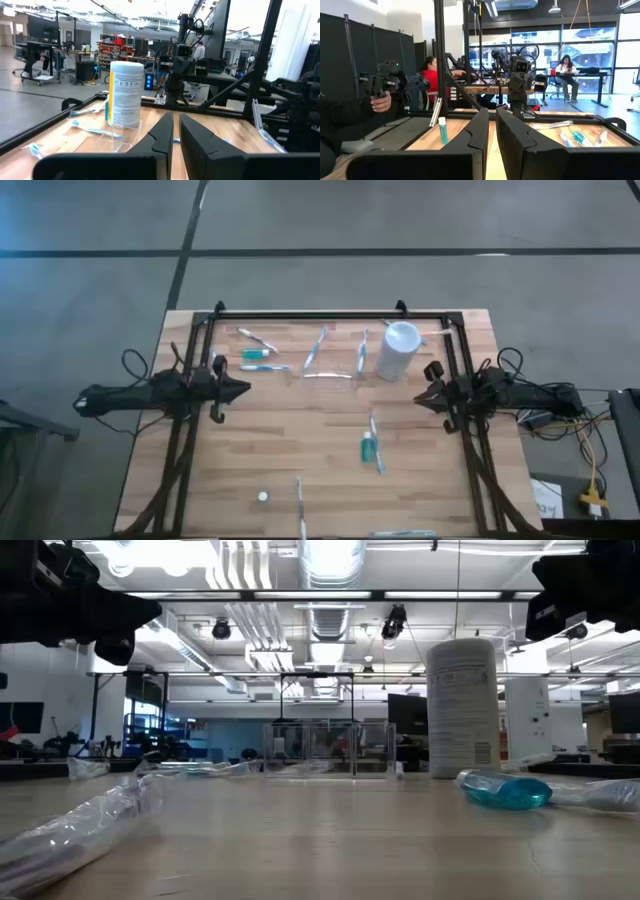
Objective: Pick & Place toothbrushing station
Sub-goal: Put the mouthwash into the transparent organizer
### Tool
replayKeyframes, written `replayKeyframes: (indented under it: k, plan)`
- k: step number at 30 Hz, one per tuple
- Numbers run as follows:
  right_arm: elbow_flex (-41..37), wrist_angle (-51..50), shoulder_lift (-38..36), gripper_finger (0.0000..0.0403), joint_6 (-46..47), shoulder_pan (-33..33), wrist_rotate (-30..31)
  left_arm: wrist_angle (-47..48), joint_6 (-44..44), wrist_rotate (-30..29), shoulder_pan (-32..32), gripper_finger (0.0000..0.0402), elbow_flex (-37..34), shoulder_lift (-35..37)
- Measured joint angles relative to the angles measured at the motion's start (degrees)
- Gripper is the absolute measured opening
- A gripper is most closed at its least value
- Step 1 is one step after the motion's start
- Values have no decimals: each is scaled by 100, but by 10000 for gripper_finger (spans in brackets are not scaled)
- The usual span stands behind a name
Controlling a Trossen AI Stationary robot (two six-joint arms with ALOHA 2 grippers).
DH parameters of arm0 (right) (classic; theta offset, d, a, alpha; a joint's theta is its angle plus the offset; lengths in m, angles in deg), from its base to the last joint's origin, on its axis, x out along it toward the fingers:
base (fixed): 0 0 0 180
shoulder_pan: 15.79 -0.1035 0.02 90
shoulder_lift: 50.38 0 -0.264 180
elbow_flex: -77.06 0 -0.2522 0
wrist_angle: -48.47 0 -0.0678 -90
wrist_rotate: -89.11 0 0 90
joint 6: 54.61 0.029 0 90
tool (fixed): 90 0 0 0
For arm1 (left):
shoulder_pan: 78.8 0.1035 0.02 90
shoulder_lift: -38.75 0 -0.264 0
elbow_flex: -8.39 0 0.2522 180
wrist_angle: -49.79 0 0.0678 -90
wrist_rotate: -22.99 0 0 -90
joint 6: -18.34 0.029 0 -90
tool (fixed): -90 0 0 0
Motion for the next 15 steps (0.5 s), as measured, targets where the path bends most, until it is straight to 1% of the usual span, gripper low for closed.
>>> replayKeyframes:
  k: [6, 15]
  plan:
    - [0, -3, 0, 34, 56, 0, -4, -1, -34, -17, -2, 35, 0, -4]
    - [0, -17, 11, 34, 686, 0, -18, 36, 104, -37, 0, 35, 0, -11]
